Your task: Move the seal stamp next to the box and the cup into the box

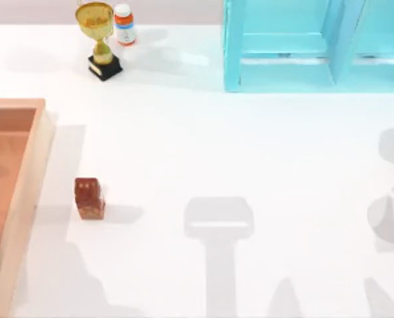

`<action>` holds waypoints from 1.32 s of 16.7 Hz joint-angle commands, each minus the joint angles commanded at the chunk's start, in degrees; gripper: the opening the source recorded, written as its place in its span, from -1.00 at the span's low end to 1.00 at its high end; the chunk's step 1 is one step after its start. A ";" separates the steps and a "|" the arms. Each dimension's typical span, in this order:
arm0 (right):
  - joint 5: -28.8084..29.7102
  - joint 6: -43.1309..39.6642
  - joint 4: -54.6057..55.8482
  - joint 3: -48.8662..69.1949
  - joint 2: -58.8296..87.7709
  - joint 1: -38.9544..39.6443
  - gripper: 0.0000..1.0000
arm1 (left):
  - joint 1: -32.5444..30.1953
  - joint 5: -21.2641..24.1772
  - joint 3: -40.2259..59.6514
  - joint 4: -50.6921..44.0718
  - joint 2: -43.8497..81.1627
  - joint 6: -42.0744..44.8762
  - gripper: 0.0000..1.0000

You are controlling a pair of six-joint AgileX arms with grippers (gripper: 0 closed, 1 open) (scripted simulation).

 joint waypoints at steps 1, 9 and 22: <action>0.00 0.00 0.00 0.00 0.00 0.00 1.00 | 0.00 0.00 0.00 0.00 0.00 0.00 -1.00; 0.00 0.00 0.00 0.00 0.00 0.00 1.00 | 0.00 0.00 0.00 0.00 0.00 0.00 0.06; 0.00 0.00 0.00 0.00 0.00 0.00 1.00 | 0.00 0.00 0.00 0.00 0.00 0.00 1.00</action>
